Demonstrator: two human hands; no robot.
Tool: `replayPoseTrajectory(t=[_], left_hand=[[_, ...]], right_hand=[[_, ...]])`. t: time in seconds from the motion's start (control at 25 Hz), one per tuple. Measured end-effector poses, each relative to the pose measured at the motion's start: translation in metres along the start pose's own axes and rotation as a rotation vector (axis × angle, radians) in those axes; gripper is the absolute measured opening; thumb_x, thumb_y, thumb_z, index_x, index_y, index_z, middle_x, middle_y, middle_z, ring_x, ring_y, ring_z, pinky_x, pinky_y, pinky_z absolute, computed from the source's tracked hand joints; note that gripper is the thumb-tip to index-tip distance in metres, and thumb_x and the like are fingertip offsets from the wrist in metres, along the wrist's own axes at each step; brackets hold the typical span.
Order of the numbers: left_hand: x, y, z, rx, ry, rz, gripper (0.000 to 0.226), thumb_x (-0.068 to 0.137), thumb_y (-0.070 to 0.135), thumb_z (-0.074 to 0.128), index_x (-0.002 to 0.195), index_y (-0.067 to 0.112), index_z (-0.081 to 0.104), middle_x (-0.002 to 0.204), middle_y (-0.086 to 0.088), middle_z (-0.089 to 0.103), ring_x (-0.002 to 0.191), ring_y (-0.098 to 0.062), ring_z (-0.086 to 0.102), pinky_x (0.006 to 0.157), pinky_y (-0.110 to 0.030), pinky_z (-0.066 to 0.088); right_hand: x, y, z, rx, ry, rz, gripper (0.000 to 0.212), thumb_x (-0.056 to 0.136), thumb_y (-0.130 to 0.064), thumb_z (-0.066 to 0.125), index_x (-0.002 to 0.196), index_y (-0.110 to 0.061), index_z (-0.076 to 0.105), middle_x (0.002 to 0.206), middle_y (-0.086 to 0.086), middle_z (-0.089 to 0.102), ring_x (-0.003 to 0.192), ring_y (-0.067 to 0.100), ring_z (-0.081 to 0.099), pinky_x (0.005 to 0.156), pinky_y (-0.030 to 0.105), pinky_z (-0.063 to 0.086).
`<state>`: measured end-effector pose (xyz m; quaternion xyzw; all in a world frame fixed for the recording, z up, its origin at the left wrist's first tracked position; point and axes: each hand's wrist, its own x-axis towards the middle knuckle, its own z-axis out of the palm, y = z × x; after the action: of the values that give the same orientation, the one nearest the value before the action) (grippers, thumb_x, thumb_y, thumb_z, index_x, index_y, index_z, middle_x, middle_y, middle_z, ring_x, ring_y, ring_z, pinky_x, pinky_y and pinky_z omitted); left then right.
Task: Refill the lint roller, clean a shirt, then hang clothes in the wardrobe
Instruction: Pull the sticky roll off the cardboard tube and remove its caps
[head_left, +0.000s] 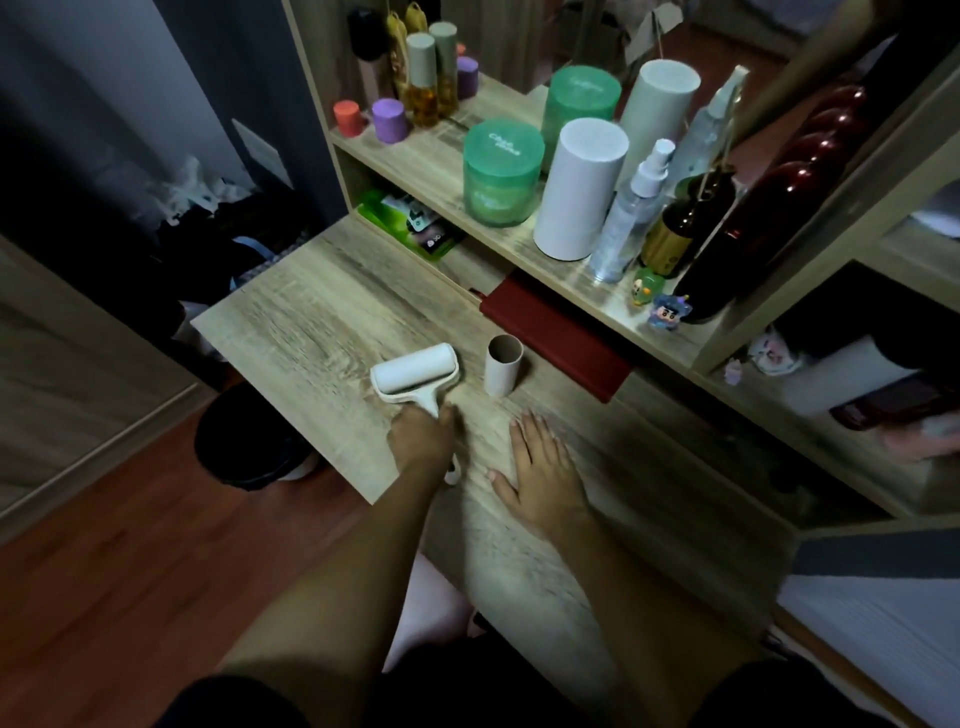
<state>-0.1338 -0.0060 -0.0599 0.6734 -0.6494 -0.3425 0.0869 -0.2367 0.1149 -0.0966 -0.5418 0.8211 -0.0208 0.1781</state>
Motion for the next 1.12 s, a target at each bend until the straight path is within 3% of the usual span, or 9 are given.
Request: replayPoseTrajectory(t=[0.2, 0.28, 0.36, 0.44, 0.56, 0.64, 0.76, 0.92, 1.12], left_hand=[[-0.013, -0.002, -0.006, -0.151, 0.07, -0.05, 0.044, 0.098, 0.033, 0.04, 0.12, -0.005, 0.044, 0.113, -0.029, 0.059, 0.107, -0.045, 0.053, 0.084, -0.042, 0.041], [-0.026, -0.014, -0.014, -0.176, 0.096, 0.028, 0.047, 0.098, 0.037, 0.037, 0.125, -0.001, 0.041, 0.106, -0.029, 0.061, 0.101, -0.046, 0.056, 0.079, -0.042, 0.041], [-0.04, -0.032, -0.024, -0.148, 0.068, 0.158, 0.043, 0.097, 0.04, 0.039, 0.118, 0.002, 0.044, 0.097, -0.028, 0.064, 0.093, -0.045, 0.059, 0.07, -0.038, 0.038], [-0.049, -0.049, -0.034, -0.09, 0.004, 0.282, 0.037, 0.096, 0.039, 0.043, 0.108, 0.004, 0.045, 0.091, -0.027, 0.065, 0.088, -0.044, 0.061, 0.066, -0.035, 0.037], [-0.057, -0.059, -0.042, -0.027, -0.055, 0.407, 0.035, 0.095, 0.037, 0.046, 0.109, 0.005, 0.046, 0.093, -0.026, 0.067, 0.088, -0.043, 0.062, 0.064, -0.033, 0.036], [-0.065, -0.053, -0.041, 0.01, -0.078, 0.49, 0.035, 0.095, 0.035, 0.048, 0.113, 0.005, 0.047, 0.094, -0.025, 0.067, 0.089, -0.043, 0.062, 0.065, -0.035, 0.038], [-0.079, -0.042, -0.035, 0.027, -0.085, 0.64, 0.037, 0.095, 0.035, 0.048, 0.115, 0.004, 0.047, 0.091, -0.023, 0.068, 0.085, -0.041, 0.064, 0.066, -0.036, 0.042], [-0.093, -0.033, -0.035, 0.009, -0.133, 0.744, 0.062, 0.085, 0.061, 0.026, 0.114, 0.01, 0.047, 0.089, -0.013, 0.067, 0.082, -0.032, 0.064, 0.067, -0.032, 0.043], [-0.084, -0.01, -0.054, -0.556, -0.08, 0.462, 0.046, 0.086, 0.056, 0.038, 0.117, 0.025, 0.052, 0.102, 0.006, 0.061, 0.092, -0.012, 0.062, 0.075, -0.025, 0.048]], right_hand=[[0.0, 0.003, 0.005, 0.004, -0.006, -0.006, 0.08, 0.086, -0.064, 0.021, 0.138, -0.005, 0.039, 0.143, 0.018, 0.044, 0.133, 0.032, 0.041, 0.105, 0.048, 0.039], [-0.001, 0.004, 0.001, 0.049, -0.008, -0.044, 0.09, 0.083, -0.07, 0.007, 0.145, -0.007, 0.024, 0.153, 0.017, 0.025, 0.142, 0.03, 0.022, 0.114, 0.045, 0.022], [-0.005, 0.001, -0.009, 0.151, 0.052, -0.013, 0.083, 0.083, -0.065, 0.013, 0.147, -0.011, 0.018, 0.156, 0.014, 0.015, 0.144, 0.028, 0.014, 0.116, 0.042, 0.016], [-0.01, -0.006, -0.022, 0.36, 0.208, 0.138, 0.067, 0.088, -0.059, 0.023, 0.14, -0.018, 0.033, 0.145, 0.011, 0.039, 0.132, 0.026, 0.038, 0.107, 0.042, 0.036], [-0.017, -0.02, -0.039, 0.704, 0.251, 0.313, 0.068, 0.079, -0.078, 0.007, 0.119, -0.038, 0.045, 0.11, 0.0, 0.065, 0.096, 0.021, 0.064, 0.087, 0.045, 0.05], [-0.023, -0.033, -0.048, 0.918, 0.189, 0.312, 0.061, 0.082, -0.076, 0.011, 0.123, -0.043, 0.041, 0.109, 0.001, 0.067, 0.087, 0.021, 0.067, 0.083, 0.043, 0.053], [-0.031, -0.047, -0.06, 1.241, 0.301, 0.331, 0.044, 0.097, -0.046, 0.027, 0.128, -0.021, 0.044, 0.1, 0.013, 0.066, 0.081, 0.022, 0.066, 0.073, 0.039, 0.057], [-0.041, -0.048, -0.077, 1.301, 0.484, 0.394, 0.03, 0.099, -0.034, 0.032, 0.114, -0.014, 0.049, 0.107, 0.014, 0.06, 0.082, 0.02, 0.062, 0.068, 0.029, 0.052], [-0.056, -0.036, -0.087, 1.241, 0.467, 0.293, 0.013, 0.1, -0.026, 0.032, 0.102, -0.021, 0.044, 0.106, 0.006, 0.053, 0.096, 0.024, 0.058, 0.058, 0.01, 0.045]])
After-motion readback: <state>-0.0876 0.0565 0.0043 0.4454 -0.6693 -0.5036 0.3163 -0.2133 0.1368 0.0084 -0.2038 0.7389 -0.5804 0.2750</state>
